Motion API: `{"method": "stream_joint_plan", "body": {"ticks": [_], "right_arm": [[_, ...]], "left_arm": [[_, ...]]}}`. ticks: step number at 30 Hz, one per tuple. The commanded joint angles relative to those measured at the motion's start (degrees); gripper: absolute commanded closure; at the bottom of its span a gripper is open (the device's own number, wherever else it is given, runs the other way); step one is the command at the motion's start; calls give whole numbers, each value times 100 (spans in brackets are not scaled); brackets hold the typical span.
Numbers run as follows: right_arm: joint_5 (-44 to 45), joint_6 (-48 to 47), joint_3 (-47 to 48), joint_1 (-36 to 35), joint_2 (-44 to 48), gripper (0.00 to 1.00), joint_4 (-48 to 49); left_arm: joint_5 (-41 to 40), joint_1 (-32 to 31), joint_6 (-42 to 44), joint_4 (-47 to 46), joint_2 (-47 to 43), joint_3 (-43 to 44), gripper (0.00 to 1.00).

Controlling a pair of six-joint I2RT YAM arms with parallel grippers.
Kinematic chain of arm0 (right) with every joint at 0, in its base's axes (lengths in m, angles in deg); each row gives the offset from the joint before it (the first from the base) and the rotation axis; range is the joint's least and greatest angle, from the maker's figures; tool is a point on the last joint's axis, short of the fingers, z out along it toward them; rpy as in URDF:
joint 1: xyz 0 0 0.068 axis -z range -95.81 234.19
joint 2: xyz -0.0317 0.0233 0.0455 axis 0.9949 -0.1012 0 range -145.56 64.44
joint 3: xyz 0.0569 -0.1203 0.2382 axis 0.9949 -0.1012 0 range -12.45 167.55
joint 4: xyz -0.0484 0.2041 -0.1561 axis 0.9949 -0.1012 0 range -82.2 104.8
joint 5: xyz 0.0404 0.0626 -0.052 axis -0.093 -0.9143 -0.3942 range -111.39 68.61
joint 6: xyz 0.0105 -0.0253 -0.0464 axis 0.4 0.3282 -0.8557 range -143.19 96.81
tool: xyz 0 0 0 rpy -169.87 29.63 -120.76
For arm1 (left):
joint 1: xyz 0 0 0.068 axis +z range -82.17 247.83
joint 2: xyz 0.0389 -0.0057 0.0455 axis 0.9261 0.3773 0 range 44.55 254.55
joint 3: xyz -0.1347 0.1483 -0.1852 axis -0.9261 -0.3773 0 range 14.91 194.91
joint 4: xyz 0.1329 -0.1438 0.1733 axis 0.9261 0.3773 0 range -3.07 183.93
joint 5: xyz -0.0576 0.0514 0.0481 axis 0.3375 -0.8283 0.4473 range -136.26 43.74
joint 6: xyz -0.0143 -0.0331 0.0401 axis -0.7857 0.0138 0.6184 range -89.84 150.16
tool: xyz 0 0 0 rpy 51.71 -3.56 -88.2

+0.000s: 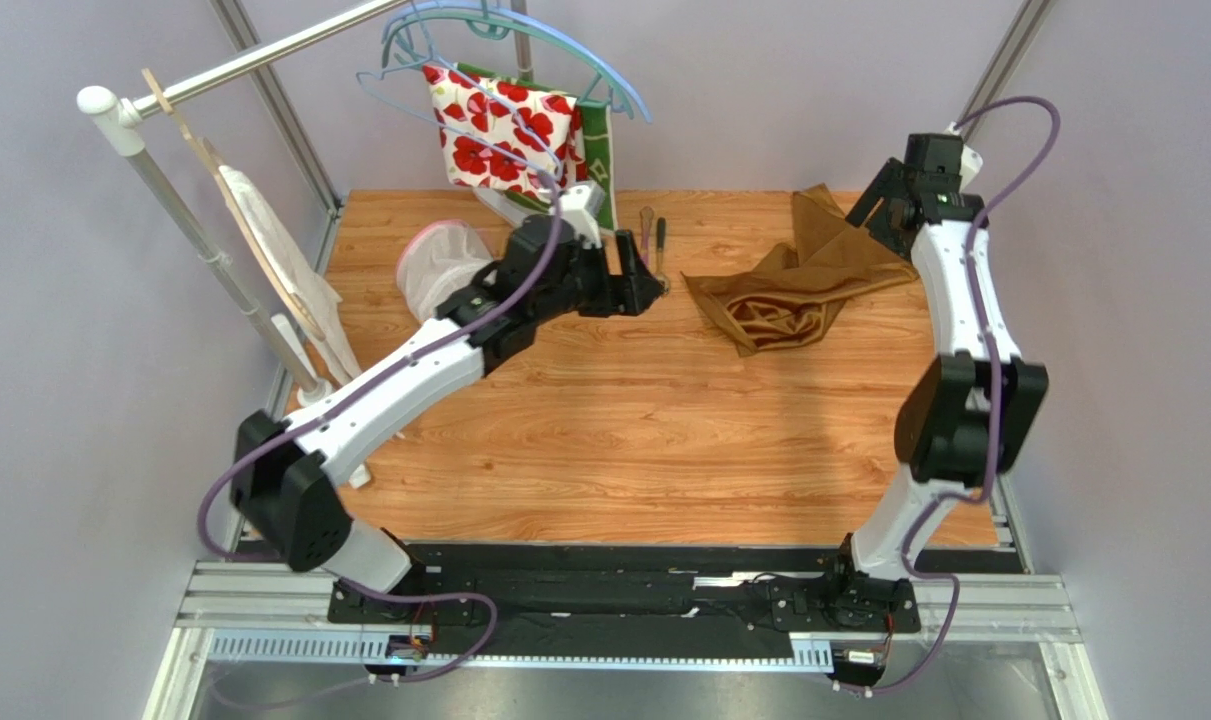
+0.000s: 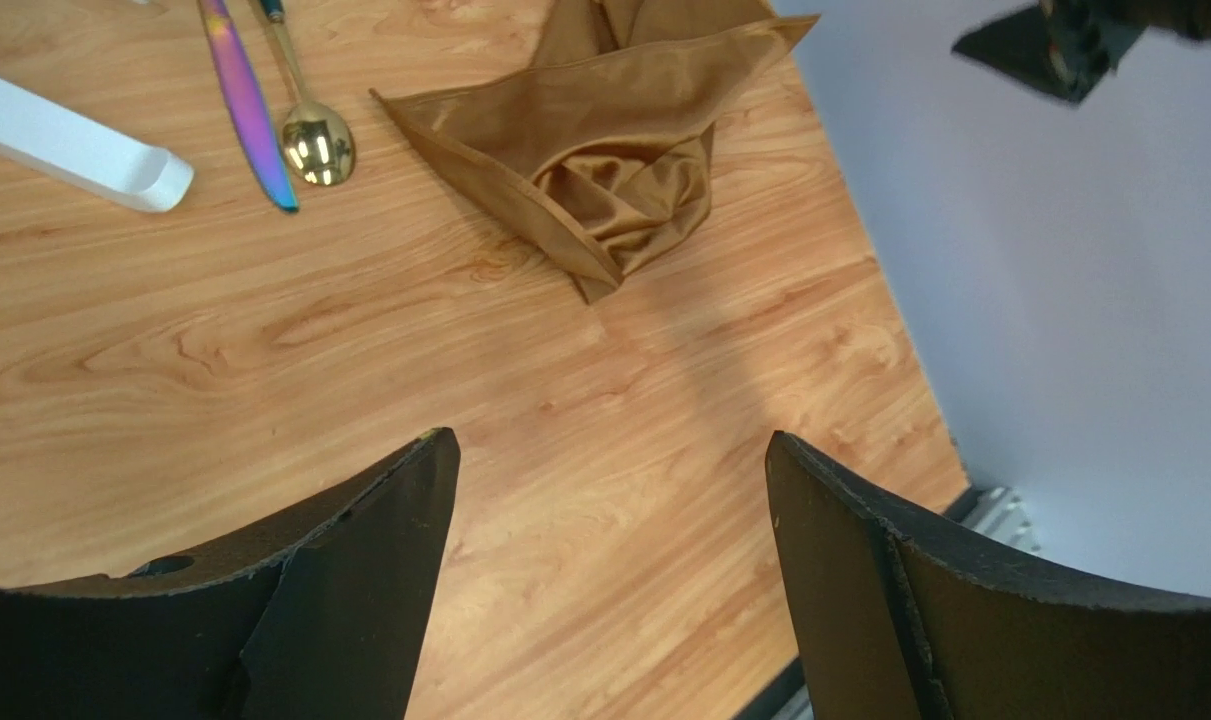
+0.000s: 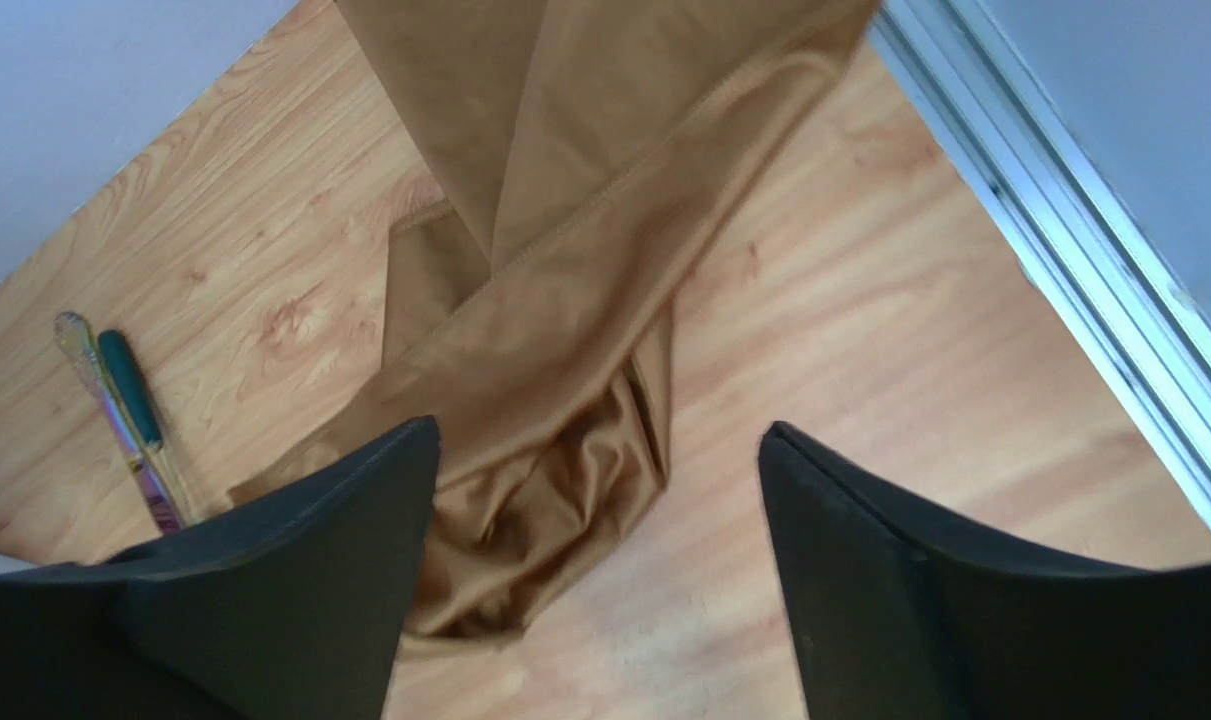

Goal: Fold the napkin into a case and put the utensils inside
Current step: Move the crumpled napkin to the corner of the board.

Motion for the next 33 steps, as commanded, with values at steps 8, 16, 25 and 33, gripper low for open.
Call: {"method": "stream_joint_plan", "body": {"ticks": [8, 16, 25, 33], "right_arm": [[-1835, -36, 1715, -111, -2729, 40, 611], [-1976, 219, 995, -296, -3144, 44, 989], [-1854, 44, -1034, -691, -2336, 46, 1148], [-1687, 61, -3416, -1482, -667, 46, 1121]], "left_arm": [[-544, -343, 654, -122, 1680, 1184, 16], [-254, -342, 646, 238, 1786, 1316, 11], [-43, -334, 461, 678, 1540, 1167, 14], [27, -290, 610, 1073, 1100, 824, 14]]}}
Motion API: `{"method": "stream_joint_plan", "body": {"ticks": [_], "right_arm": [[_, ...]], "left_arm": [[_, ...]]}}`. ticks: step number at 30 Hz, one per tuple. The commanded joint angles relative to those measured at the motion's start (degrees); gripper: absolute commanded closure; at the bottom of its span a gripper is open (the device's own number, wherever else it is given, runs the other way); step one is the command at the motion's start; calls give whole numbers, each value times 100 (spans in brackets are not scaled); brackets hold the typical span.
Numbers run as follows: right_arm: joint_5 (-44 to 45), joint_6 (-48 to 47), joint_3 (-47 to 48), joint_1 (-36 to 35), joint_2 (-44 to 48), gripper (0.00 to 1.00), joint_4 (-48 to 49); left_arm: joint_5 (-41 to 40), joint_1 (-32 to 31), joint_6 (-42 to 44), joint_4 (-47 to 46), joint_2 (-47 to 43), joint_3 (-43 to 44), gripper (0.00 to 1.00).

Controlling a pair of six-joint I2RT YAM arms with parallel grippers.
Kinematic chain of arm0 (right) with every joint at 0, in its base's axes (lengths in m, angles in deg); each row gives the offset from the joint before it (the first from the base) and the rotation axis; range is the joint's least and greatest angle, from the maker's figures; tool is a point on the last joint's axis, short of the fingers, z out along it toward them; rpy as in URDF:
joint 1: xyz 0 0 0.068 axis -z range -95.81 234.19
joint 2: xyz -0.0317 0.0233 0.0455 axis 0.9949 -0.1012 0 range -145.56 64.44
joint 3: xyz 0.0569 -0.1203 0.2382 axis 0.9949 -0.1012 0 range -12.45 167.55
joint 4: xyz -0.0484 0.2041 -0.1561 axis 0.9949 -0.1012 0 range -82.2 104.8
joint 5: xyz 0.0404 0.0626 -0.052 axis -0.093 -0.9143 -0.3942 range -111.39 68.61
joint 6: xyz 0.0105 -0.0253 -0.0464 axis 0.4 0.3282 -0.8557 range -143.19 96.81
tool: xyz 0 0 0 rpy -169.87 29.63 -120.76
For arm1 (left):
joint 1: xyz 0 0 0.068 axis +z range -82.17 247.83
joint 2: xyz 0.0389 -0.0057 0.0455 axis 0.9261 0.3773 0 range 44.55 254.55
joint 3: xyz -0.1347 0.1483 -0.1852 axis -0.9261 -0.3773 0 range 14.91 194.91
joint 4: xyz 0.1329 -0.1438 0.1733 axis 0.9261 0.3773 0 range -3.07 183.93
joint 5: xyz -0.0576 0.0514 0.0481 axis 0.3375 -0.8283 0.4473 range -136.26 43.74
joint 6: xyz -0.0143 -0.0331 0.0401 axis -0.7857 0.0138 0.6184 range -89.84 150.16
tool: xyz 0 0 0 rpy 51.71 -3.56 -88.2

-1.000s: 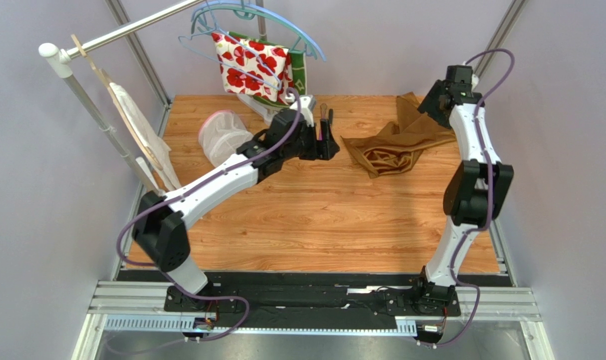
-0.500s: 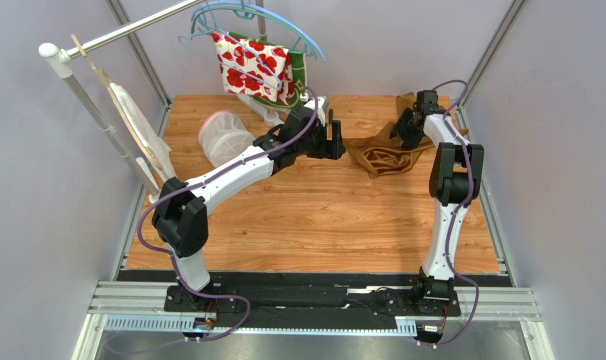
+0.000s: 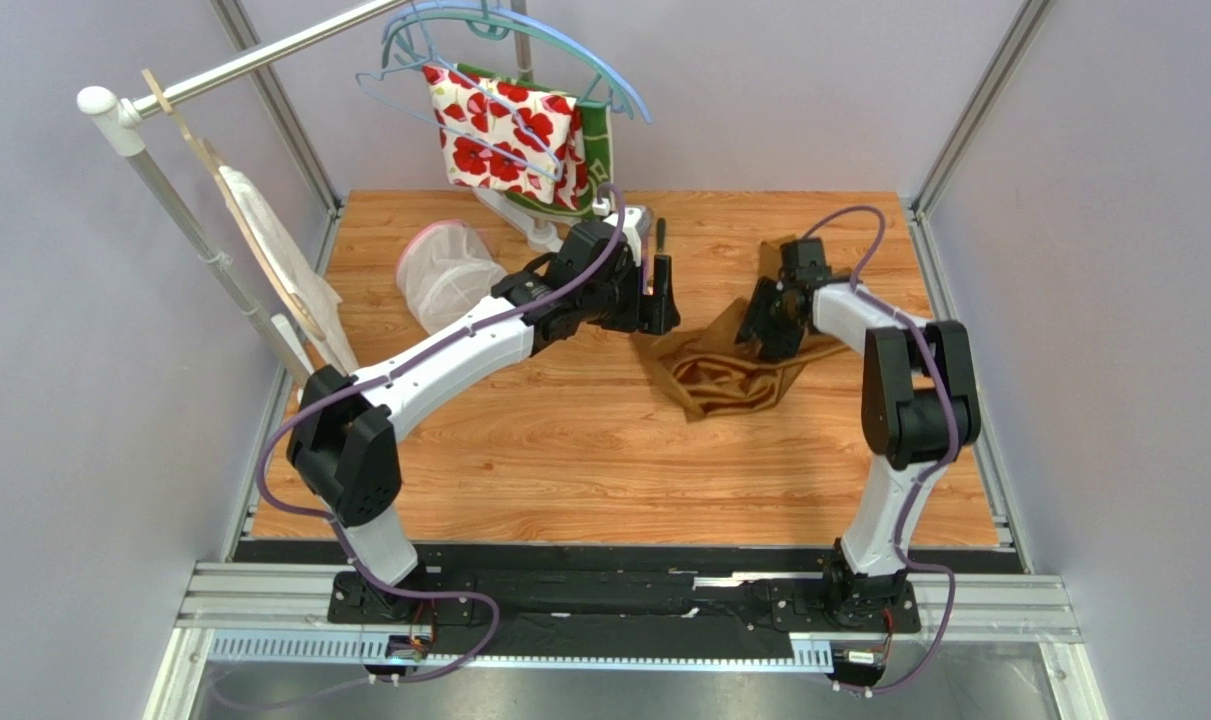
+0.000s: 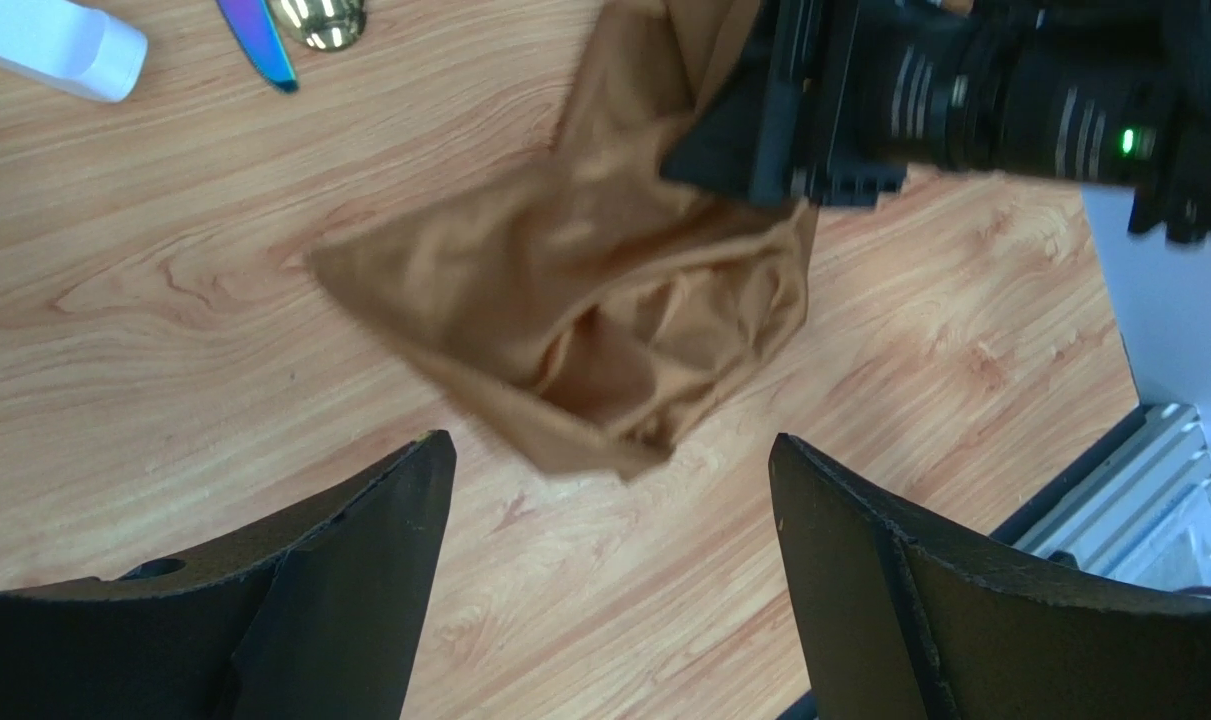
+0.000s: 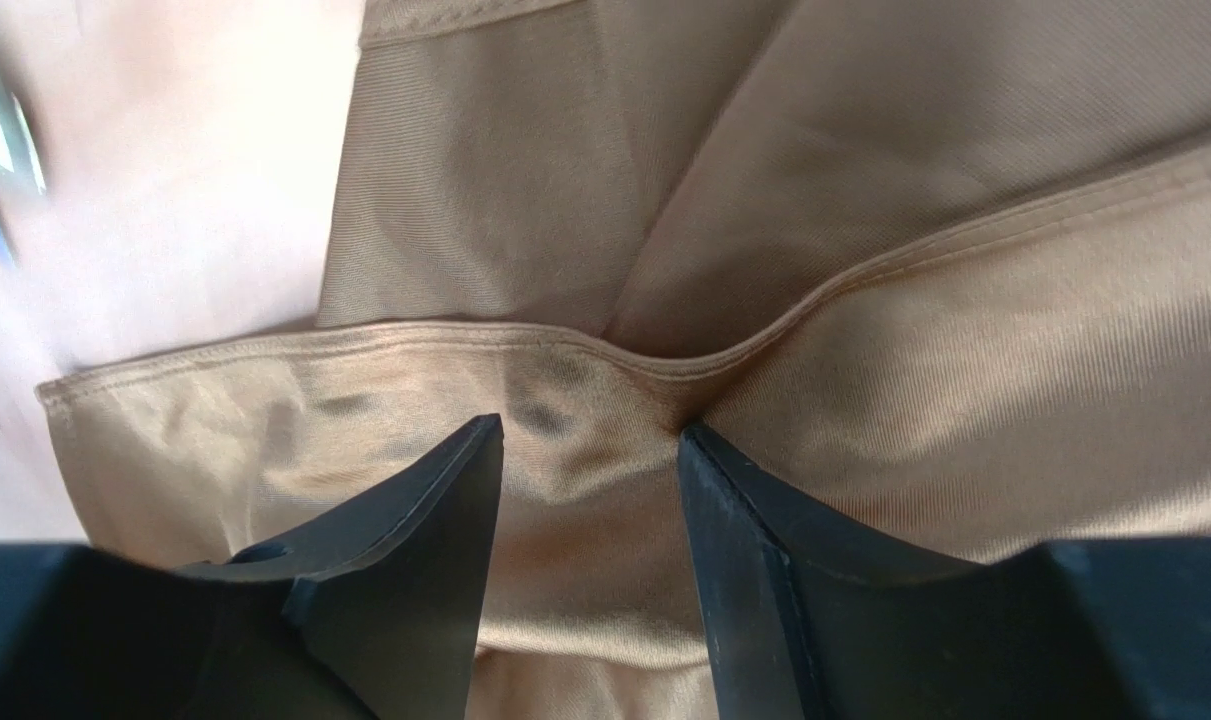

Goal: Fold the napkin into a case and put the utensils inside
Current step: Move the crumpled napkin to the corner of the board.

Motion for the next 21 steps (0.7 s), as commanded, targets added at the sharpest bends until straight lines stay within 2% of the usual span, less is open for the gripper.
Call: {"method": "stream_joint_plan", "body": {"ticks": [1, 4, 5, 6, 8, 11, 13, 15, 19, 21], "right_arm": [[64, -40, -1256, -306, 902, 46, -494], [-7, -101, -1846, -552, 1799, 40, -537], [63, -92, -1908, -605, 2038, 29, -721], [185, -40, -1847, -632, 2232, 23, -897], [1053, 292, -1576, -615, 2611, 15, -1614], [1802, 539, -671, -439, 2604, 13, -2616], [2179, 610, 56, -334, 2489, 13, -3093], [2269, 593, 306, -316, 2506, 12, -3429], [1937, 558, 176, -158, 2787, 13, -3289], [1708, 532, 131, -18, 2875, 14, -3219]], "left_arm": [[99, 79, 84, 391, -493, -203, 14], [117, 167, -48, 506, -695, -651, 14], [82, 229, -135, 533, -809, -774, 14], [47, 273, -162, 559, -854, -1019, 14], [46, 395, -250, 559, -724, -1162, 14], [414, 589, -329, 1068, 38, -707, 21], [529, 660, -347, 1604, 462, -109, 28], [591, 660, -495, 1955, 894, 207, 31], [1003, 546, -1233, 1738, 913, -247, 32], [1040, 476, -1839, 1641, 843, -632, 36]]}}
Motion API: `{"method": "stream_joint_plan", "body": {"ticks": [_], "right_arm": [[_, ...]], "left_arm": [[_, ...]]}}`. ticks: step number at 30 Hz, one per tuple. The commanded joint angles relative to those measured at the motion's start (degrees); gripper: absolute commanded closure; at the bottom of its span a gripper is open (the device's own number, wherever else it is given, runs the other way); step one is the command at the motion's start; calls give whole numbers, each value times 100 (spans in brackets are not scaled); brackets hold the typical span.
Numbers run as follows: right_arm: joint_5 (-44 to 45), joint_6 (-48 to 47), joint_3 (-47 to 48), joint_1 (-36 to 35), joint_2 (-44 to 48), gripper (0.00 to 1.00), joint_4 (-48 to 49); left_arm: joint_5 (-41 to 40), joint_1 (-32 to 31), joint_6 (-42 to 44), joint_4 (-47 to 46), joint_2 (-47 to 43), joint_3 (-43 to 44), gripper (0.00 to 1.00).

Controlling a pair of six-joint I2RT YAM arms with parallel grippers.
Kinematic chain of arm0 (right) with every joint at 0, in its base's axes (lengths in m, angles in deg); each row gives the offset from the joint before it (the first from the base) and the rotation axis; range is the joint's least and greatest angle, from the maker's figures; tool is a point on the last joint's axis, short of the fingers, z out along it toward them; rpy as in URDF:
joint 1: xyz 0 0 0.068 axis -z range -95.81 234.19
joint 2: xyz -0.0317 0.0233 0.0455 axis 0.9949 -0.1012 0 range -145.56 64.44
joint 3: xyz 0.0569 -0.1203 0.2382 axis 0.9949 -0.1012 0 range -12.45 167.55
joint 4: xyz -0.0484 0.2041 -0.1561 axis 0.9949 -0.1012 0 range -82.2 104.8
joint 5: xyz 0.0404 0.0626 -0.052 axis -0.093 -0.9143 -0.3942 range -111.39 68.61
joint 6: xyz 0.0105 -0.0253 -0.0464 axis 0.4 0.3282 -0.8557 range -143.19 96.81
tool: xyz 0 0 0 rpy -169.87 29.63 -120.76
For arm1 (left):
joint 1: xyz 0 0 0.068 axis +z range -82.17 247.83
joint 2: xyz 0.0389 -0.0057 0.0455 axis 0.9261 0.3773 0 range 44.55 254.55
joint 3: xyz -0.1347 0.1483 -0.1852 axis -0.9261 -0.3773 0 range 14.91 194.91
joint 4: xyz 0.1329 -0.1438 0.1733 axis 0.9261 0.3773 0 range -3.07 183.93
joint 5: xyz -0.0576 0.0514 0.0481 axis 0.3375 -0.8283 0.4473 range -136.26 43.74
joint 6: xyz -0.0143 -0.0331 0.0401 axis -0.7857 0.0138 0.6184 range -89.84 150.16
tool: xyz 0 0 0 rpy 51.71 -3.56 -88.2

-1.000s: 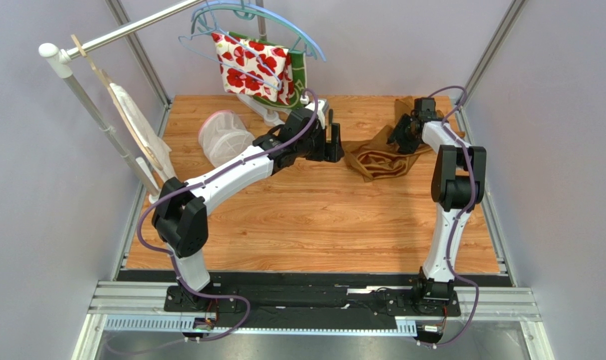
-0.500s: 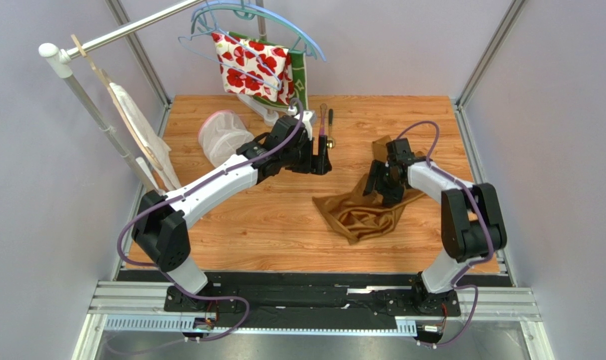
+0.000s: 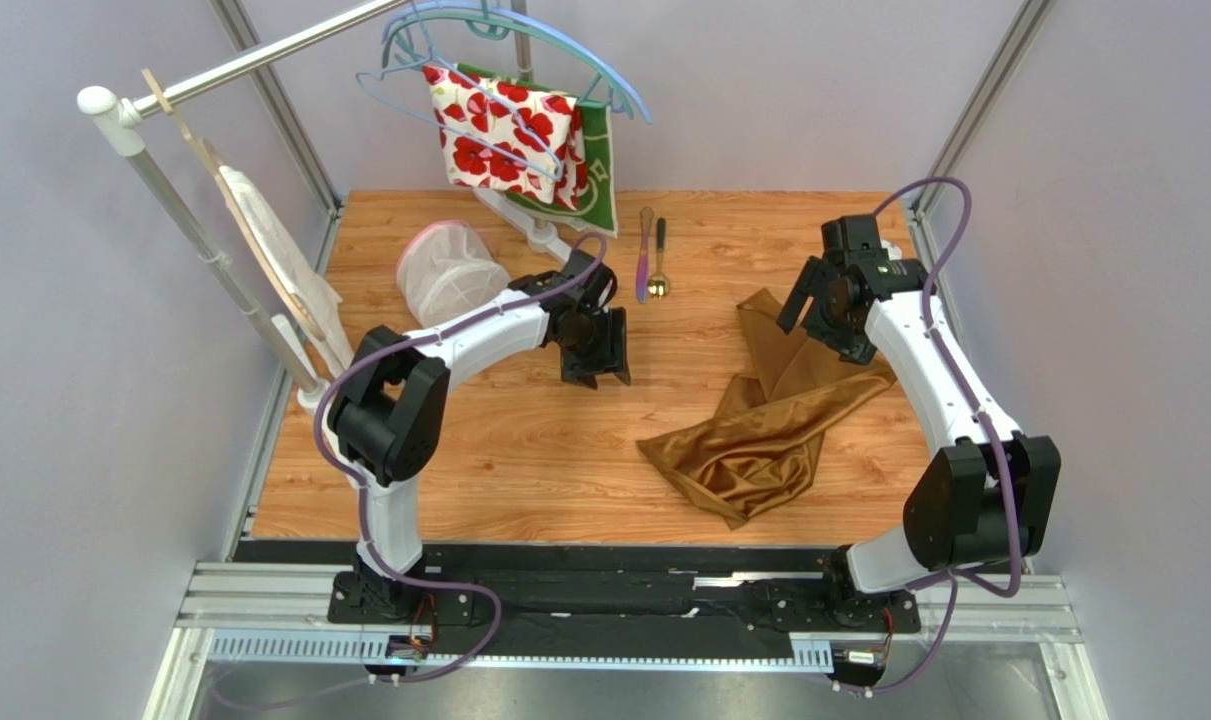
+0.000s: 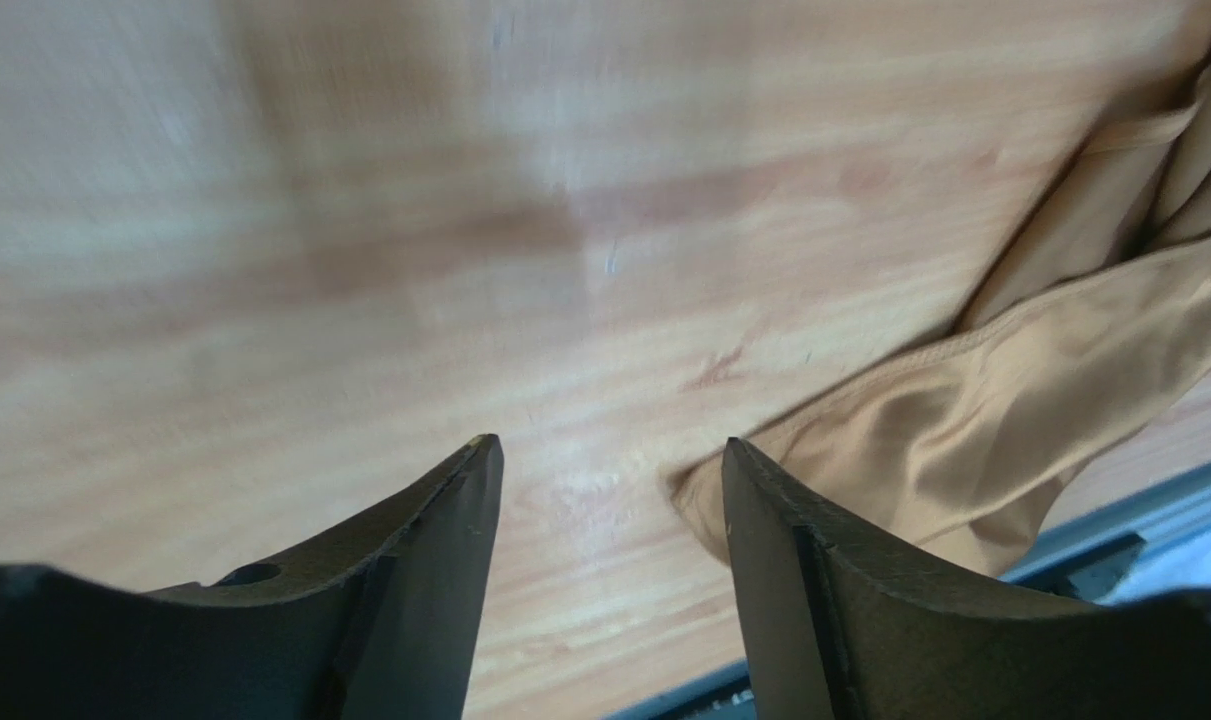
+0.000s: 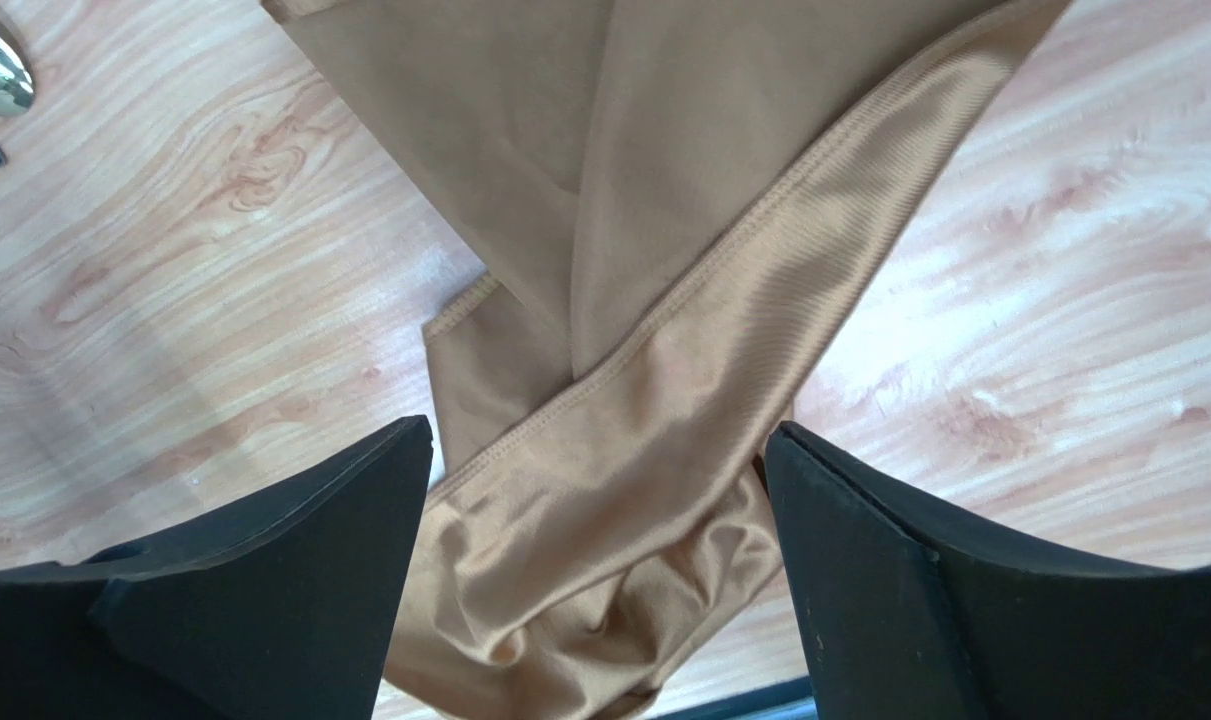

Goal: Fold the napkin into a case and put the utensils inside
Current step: Move the crumpled napkin to the corner of the board, then pick up the crumpled napkin from the center of the board.

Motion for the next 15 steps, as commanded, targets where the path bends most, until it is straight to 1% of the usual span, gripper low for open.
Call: {"method": "stream_joint_plan", "body": {"ticks": [1, 2, 4, 5, 8, 10, 12, 15], "right_arm": [[-120, 44, -90, 204, 263, 15, -310], [-112, 36, -125, 221, 298, 15, -275], [-76, 9, -178, 230, 439, 16, -187], [-76, 0, -265, 230, 492, 16, -152], [-68, -9, -371, 248, 641, 16, -90], [-68, -35, -468, 248, 738, 16, -55], [-50, -70, -608, 239, 817, 16, 7], [3, -131, -723, 257, 923, 17, 68]], "left_arm": [[552, -263, -1235, 32, -399, -564, 40], [544, -299, -1689, -56, -461, -722, 43], [605, -456, -2096, -459, -653, -1171, 43], [632, -509, -2455, -583, -681, -1277, 43], [720, -721, -2975, -795, -576, -1479, 44], [886, -756, -3265, -1031, -401, -1620, 44], [975, -765, -3425, -1408, -295, -1760, 48], [993, -791, -3583, -1463, -110, -1700, 51]]}}
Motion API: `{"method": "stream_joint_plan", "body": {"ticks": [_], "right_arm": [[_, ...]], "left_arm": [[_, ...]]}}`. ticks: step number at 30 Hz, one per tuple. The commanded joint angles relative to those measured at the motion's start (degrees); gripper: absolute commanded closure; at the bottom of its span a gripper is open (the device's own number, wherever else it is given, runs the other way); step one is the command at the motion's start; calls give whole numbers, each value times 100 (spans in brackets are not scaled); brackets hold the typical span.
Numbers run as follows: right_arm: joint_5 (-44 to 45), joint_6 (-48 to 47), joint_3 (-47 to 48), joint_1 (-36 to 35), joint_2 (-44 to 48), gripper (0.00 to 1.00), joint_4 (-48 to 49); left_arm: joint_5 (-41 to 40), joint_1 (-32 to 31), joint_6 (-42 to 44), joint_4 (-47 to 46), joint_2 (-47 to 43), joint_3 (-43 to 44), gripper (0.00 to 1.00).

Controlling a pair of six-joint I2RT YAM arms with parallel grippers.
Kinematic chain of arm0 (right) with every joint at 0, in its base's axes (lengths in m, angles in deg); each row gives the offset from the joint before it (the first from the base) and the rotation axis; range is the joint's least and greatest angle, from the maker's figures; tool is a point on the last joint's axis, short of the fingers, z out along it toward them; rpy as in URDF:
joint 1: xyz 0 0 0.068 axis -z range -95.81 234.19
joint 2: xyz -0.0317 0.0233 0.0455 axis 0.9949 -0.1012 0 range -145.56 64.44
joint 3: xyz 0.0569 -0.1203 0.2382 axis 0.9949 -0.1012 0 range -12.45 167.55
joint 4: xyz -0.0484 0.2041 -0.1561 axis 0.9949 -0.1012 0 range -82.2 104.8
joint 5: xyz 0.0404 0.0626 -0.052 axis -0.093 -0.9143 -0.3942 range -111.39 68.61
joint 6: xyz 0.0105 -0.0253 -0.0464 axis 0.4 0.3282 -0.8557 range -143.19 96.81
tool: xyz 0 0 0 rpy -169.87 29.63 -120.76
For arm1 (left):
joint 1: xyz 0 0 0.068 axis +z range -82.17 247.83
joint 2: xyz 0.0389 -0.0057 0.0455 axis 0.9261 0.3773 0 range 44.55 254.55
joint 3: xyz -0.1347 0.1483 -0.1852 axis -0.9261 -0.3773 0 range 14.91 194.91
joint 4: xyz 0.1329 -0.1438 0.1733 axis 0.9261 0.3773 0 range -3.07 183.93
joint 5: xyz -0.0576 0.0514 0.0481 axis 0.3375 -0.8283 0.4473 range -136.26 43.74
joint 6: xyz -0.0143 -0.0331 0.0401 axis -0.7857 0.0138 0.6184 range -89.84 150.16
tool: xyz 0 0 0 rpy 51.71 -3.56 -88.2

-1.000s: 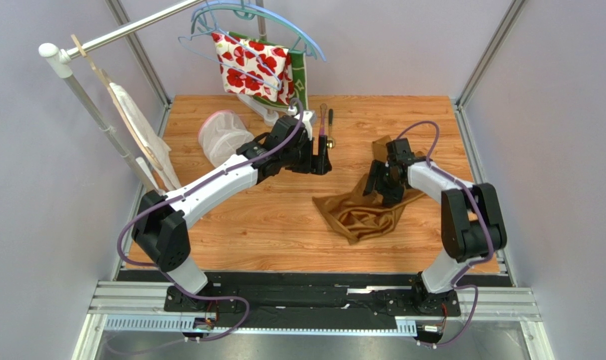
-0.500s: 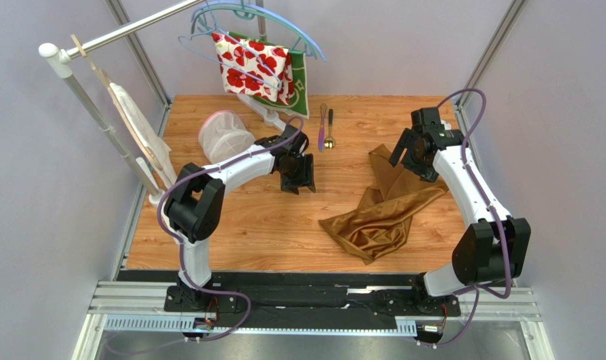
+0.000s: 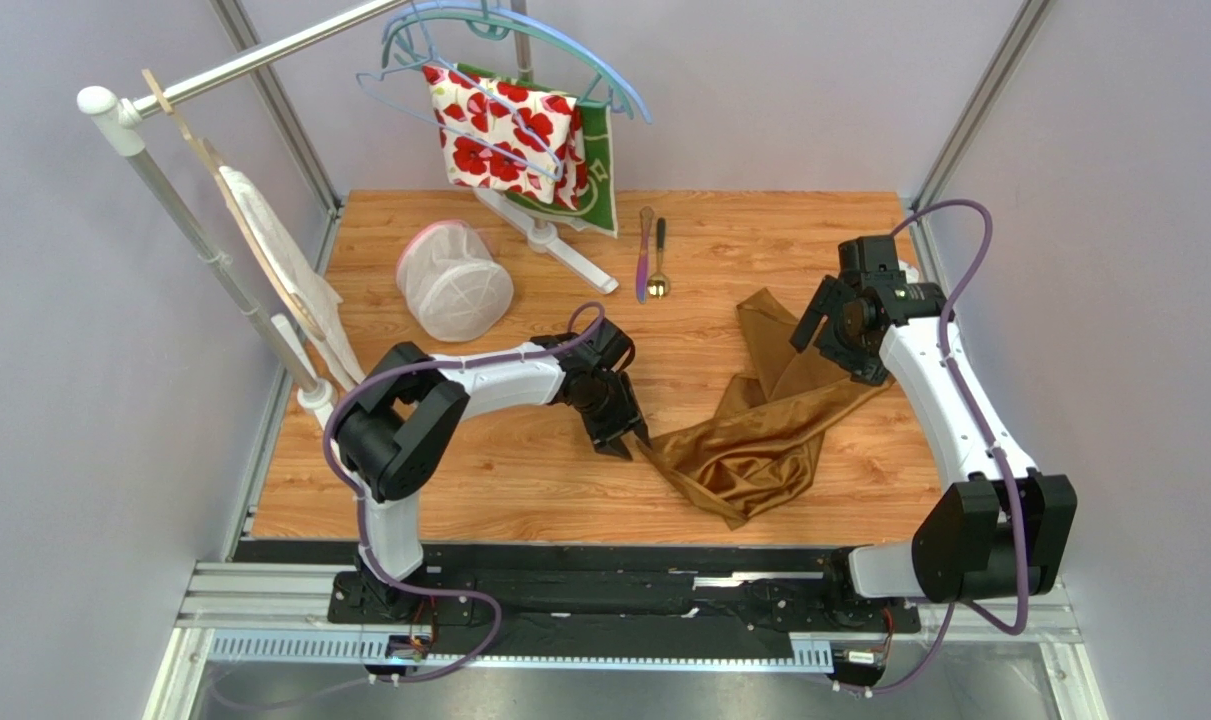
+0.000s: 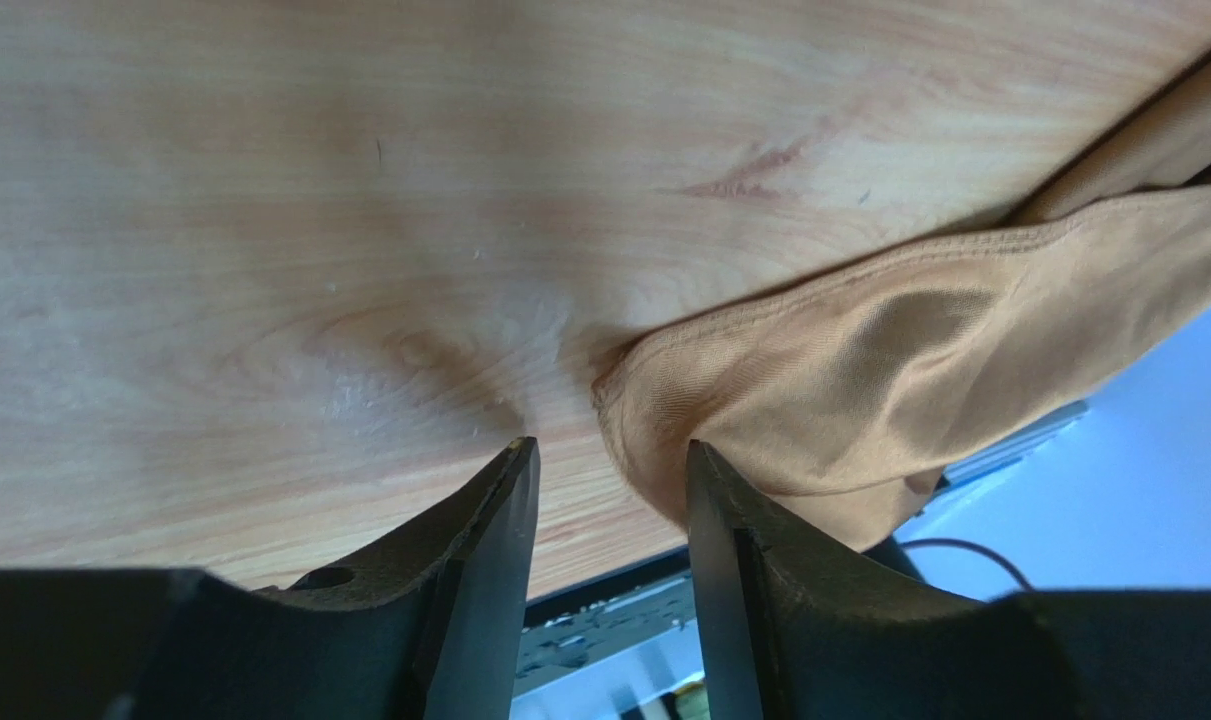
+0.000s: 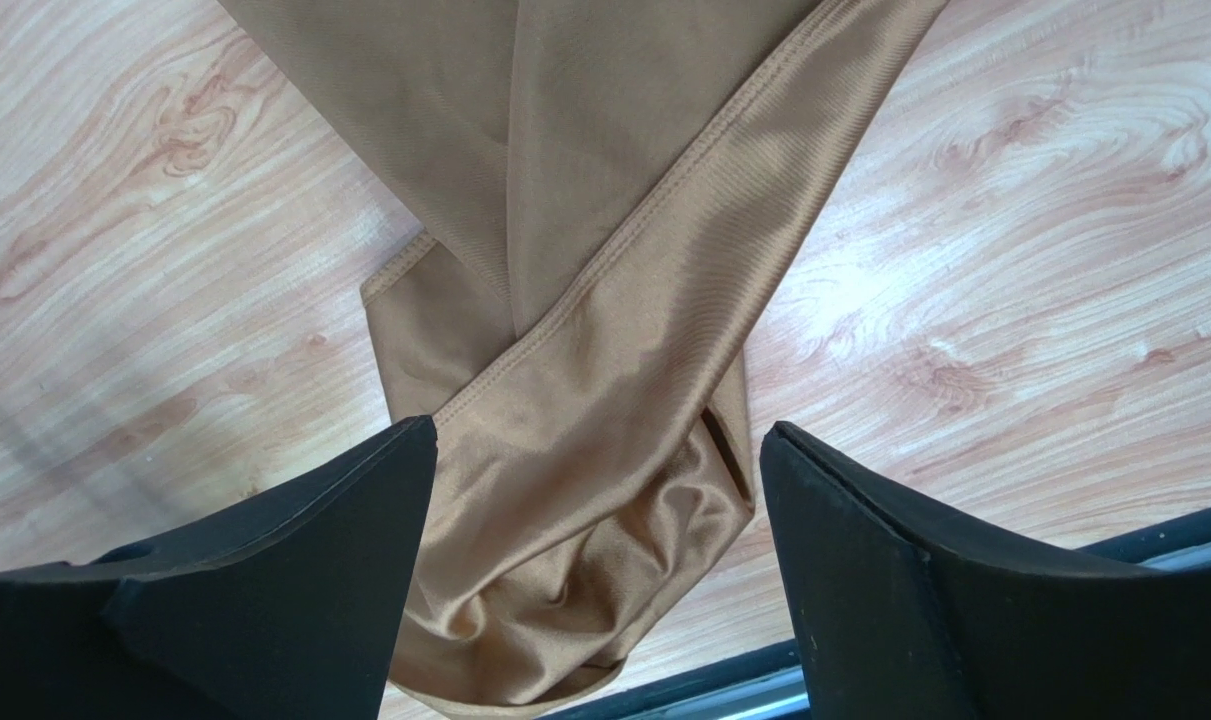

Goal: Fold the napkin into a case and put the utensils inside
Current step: Pick up the crumpled napkin from the center of the board.

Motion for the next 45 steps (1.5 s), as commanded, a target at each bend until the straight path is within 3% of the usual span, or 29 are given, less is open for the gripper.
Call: {"method": "stream_joint_plan", "body": {"ticks": [1, 7, 10, 14, 18, 24, 28, 36, 39, 43, 45], "right_arm": [[103, -118, -172, 14, 298, 17, 195], [104, -145, -243, 40, 394, 17, 274], [16, -119, -286, 67, 333, 16, 292], [-283, 74, -365, 426, 131, 16, 300], [-328, 93, -235, 1391, -395, 17, 406], [-416, -135, 440, 2061, -1617, 29, 284], [-64, -259, 1144, 2123, -2338, 37, 90], [323, 215, 2050, 2194, -3111, 43, -279], [620, 575, 2061, 2255, -3227, 43, -490], [816, 892, 1788, 2396, -3103, 55, -315], [649, 910, 1788, 2483, -3200, 53, -280]], "left_arm": [[138, -15, -753, -506, 205, -3, 51], [-91, -24, -929, -576, 319, -100, 54], [32, -24, -860, -620, 494, 14, 68], [-248, -24, -526, -393, 408, 84, 100], [-978, -15, 589, -321, 74, 137, 100], [-776, -33, 2416, -1103, -286, 128, 100], [-619, -33, 2770, -1313, -418, 120, 100], [-680, -174, 3052, -1472, -489, 58, 100], [-741, -191, 3096, -1446, -533, 76, 100], [-803, -218, 3140, -1411, -621, 84, 100], [-820, -235, 3140, -1411, -612, 93, 100]]}}
